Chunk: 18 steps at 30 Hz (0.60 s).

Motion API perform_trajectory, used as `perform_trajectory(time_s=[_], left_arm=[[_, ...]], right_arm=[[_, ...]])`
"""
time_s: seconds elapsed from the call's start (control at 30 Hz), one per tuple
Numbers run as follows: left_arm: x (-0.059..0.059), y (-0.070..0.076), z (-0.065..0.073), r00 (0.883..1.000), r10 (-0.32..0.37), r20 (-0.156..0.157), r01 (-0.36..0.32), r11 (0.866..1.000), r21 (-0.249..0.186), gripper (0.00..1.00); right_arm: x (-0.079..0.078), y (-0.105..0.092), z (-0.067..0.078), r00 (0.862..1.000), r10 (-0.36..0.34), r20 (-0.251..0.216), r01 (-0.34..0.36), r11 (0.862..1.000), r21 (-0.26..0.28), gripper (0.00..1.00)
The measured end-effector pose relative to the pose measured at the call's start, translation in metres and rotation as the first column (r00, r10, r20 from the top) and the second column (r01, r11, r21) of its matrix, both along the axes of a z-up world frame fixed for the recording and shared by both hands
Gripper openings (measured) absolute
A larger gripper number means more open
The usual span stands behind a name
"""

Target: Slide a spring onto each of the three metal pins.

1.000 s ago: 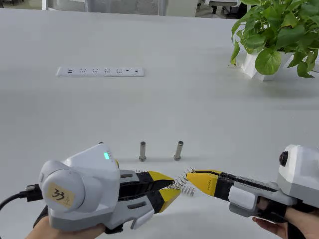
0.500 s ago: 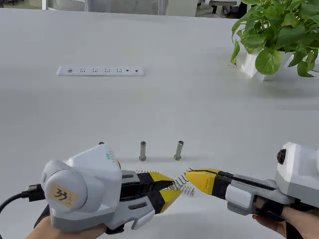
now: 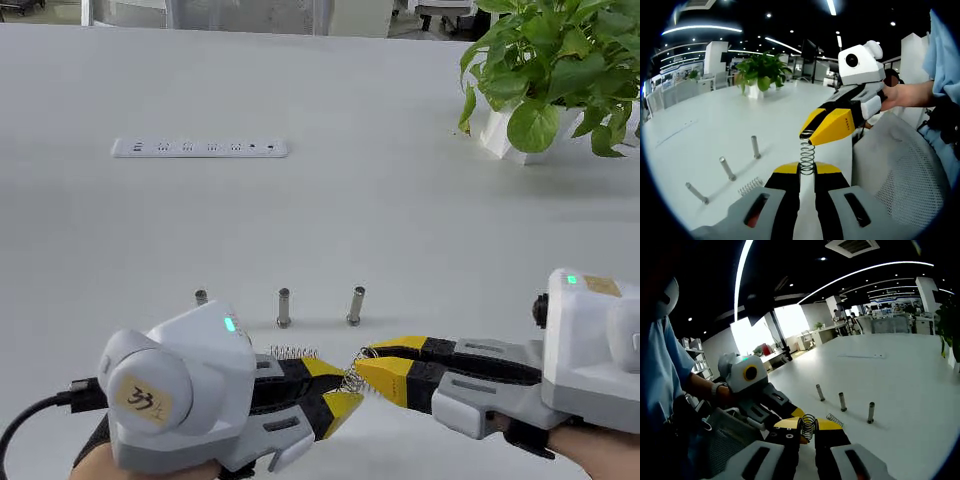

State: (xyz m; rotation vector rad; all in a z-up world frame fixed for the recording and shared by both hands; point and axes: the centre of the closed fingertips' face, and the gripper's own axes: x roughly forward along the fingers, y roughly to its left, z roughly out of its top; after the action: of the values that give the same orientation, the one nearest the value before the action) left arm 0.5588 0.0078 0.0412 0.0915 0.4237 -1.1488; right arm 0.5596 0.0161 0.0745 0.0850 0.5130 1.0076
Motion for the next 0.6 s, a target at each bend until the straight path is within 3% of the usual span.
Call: perform_trajectory(time_s=[0.23, 0.5, 0.6], left_arm=[[0.0002, -0.0004, 0.0001, 1.000, 0.004, 0.006, -0.004, 1.000, 0.000, 0.06], [-0.0006, -0.0012, 0.0009, 1.000, 0.001, 0.010, -0.001, 1.000, 0.001, 0.06], [-0.0013, -0.0017, 0.0005, 1.000, -0.006, 0.016, 0.006, 1.000, 0.006, 0.06]], right_arm=[[-0.0024, 0.0022, 0.0004, 0.997, 0.039, 0.067, -0.033, 0.996, -0.080, 0.07], [-0.0018, -0.0003, 0.0000, 0.996, 0.049, 0.076, -0.041, 0.994, -0.097, 0.07], [-0.0031, -0.0011, -0.0014, 0.992, 0.074, 0.105, -0.060, 0.990, -0.131, 0.07]])
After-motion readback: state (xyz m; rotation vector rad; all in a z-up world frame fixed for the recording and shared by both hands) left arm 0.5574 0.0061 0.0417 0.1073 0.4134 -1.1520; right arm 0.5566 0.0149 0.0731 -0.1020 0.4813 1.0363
